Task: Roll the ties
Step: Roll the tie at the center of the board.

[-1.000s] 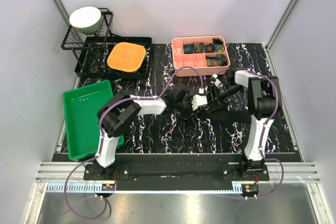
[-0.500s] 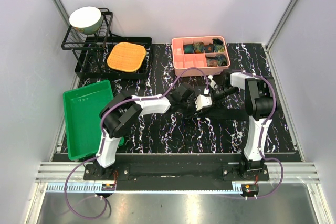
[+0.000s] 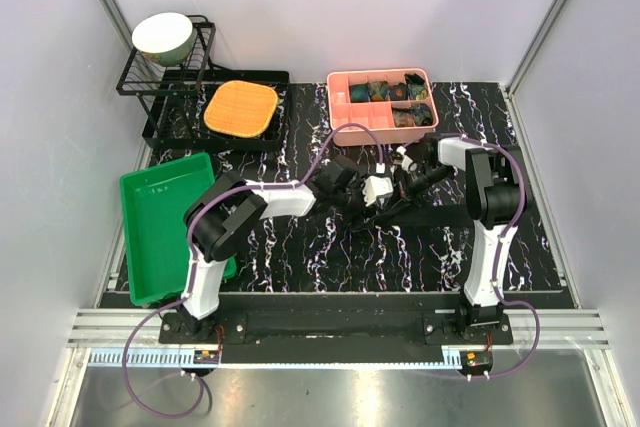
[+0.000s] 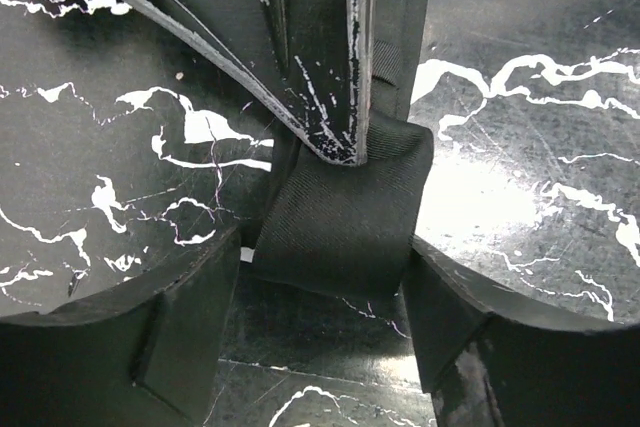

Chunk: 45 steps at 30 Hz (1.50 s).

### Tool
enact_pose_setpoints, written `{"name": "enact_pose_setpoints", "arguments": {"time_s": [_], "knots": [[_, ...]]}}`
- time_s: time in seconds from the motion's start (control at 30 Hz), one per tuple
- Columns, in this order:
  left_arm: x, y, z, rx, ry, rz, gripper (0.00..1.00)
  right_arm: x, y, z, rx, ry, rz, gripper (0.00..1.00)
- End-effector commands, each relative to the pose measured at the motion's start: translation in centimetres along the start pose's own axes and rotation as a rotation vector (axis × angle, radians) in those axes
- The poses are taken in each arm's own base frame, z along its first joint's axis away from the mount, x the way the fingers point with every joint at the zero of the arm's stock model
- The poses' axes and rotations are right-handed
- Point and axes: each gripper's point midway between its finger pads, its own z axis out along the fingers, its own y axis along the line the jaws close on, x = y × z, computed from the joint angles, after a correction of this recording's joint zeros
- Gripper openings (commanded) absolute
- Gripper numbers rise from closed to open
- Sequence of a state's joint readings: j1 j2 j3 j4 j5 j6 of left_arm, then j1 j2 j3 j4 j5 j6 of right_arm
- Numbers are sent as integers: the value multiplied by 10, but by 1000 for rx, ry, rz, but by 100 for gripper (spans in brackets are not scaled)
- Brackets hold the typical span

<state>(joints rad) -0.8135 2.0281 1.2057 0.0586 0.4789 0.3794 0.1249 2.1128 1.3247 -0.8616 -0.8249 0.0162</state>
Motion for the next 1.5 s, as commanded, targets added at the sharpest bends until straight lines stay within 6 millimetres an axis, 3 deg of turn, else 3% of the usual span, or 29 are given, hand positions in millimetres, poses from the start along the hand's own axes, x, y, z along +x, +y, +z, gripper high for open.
{"name": "enact_pose_setpoints", "arguments": {"time_s": [0.0,0.23,0.33,0.6,0.63,0.73,0.8,0.9,1.0,1.17,1.37,1.47], "knots": [[21,-19,6,82,8,-67,71,-15,-47,16,218,-3,-111,0],[4,-22,16,136,-78,-23,74,-17,-48,26,254,28,-172,0],[8,-20,21,146,-58,-33,68,-16,-49,29,253,39,-182,0],[51,-23,9,111,103,-25,24,-20,-34,25,208,32,-195,0],[59,-27,3,108,131,-28,22,-21,-31,23,195,29,-194,3],[76,-28,-8,78,191,-29,17,-20,-11,12,133,28,-189,26],[84,-27,-12,53,222,-30,16,-20,1,-4,104,10,-189,42],[88,-26,-14,35,244,-46,15,-15,18,-23,21,-29,-166,53],[90,-24,-10,19,269,-50,14,-1,35,-25,-77,-23,-153,53],[98,-21,-6,-4,330,-55,17,11,42,-6,-156,7,-97,51],[101,-20,-5,-15,376,-61,19,1,45,6,-168,-8,-135,50],[105,-22,-5,-19,398,-57,20,-5,42,11,-167,-12,-145,44]]}}
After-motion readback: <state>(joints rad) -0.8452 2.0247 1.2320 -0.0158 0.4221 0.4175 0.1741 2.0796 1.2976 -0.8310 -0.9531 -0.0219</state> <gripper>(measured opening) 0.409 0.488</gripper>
